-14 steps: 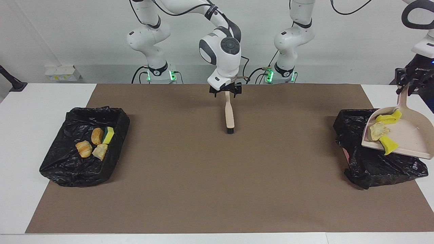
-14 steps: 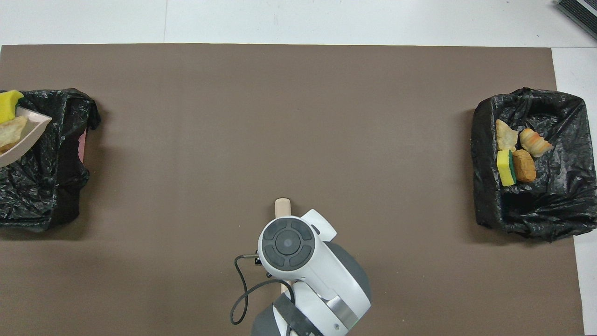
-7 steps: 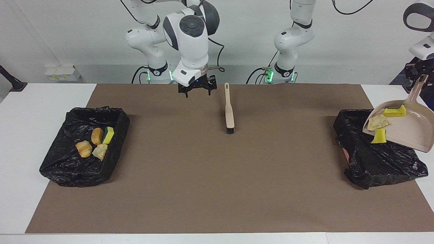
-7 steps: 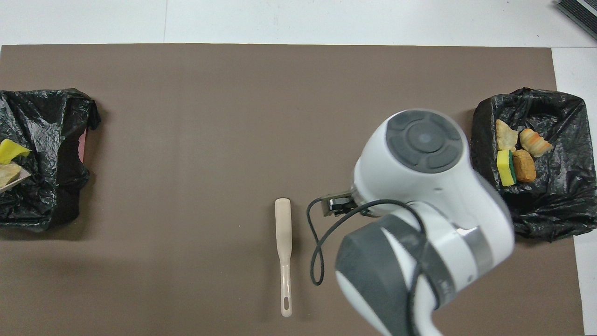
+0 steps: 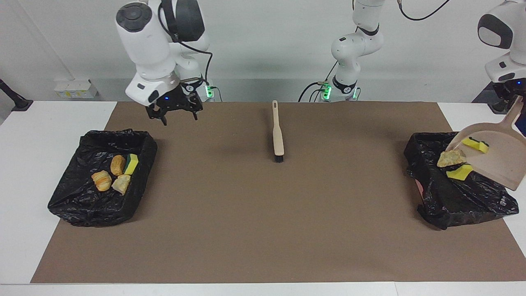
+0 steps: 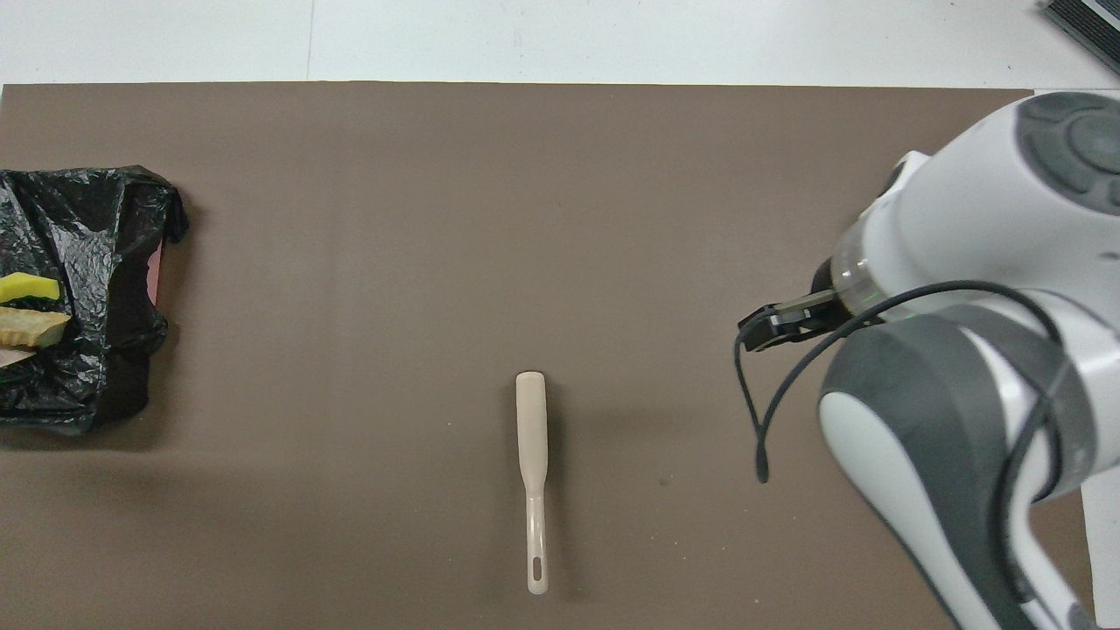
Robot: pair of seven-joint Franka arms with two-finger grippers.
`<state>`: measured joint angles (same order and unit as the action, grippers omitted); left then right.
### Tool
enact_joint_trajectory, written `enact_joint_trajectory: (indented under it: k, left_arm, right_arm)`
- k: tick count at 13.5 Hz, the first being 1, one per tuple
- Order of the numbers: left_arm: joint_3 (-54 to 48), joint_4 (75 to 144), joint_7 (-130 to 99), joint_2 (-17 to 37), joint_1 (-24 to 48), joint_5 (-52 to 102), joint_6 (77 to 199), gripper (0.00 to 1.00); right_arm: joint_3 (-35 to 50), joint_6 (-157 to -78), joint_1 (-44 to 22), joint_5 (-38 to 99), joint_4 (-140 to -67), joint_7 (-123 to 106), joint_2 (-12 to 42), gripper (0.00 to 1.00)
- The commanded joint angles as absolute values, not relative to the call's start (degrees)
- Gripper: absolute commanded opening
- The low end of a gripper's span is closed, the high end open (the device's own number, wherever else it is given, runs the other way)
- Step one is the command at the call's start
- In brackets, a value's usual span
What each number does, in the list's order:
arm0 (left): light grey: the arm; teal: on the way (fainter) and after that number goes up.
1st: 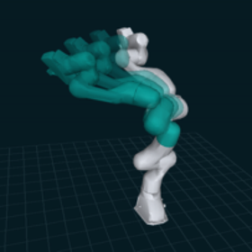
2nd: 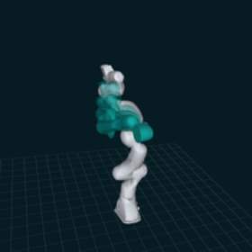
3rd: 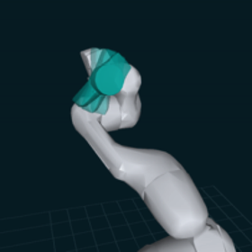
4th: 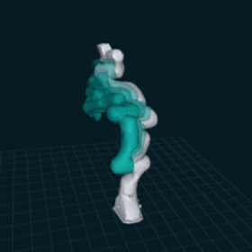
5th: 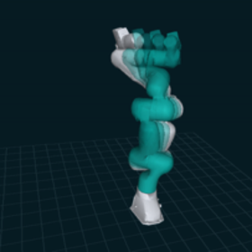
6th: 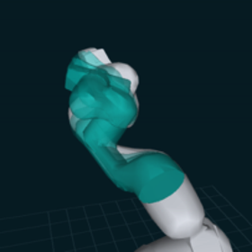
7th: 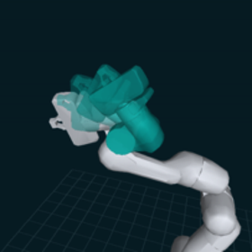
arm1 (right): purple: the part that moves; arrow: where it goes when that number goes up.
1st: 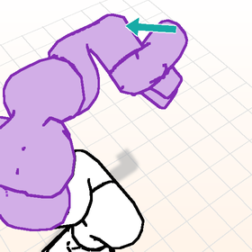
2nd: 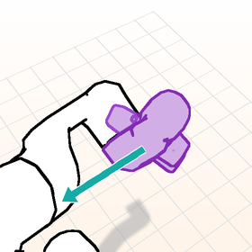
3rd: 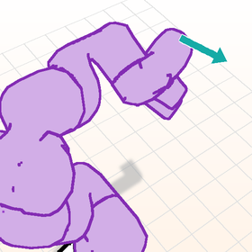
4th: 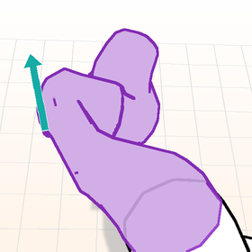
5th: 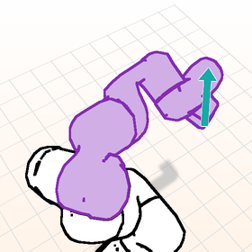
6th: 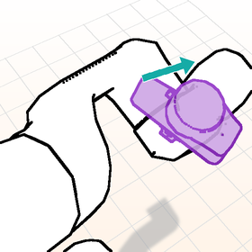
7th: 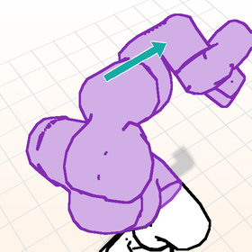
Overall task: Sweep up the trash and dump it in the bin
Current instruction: 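Set the brush on the table and withdraw the right gripper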
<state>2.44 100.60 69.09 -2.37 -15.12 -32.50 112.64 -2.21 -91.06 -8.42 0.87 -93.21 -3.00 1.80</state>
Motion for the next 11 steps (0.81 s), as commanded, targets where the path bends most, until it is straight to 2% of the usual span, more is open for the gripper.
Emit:
enact_joint_trajectory:
  k: [1, 5, 7, 11]
  left_arm:
    - [3.3, 93.4, 70.9, 1.9, -12.3, -35.9, 112.1, 0.00]
    - [3.3, 91.3, 76.4, 1.9, -12.5, -36.7, 112.7, 0.00]
    - [3.3, 89.5, 78.6, 1.9, -12.5, -36.7, 112.5, 0.00]
    - [3.2, 86.3, 81.0, 1.8, -12.0, -36.4, 111.1, 0.00]
  right_arm:
    - [-6.7, -90.0, -7.1, 0.2, -93.2, -9.4, 0.8, 1.00]
    - [-11.7, -88.4, -6.9, 0.1, -92.6, -12.7, 0.9, 1.00]
    - [-11.6, -84.3, -7.0, 0.5, -88.8, -12.0, 1.5, 1.00]
    - [-11.3, -84.8, -7.6, 0.9, -89.0, -10.8, 1.1, 1.00]
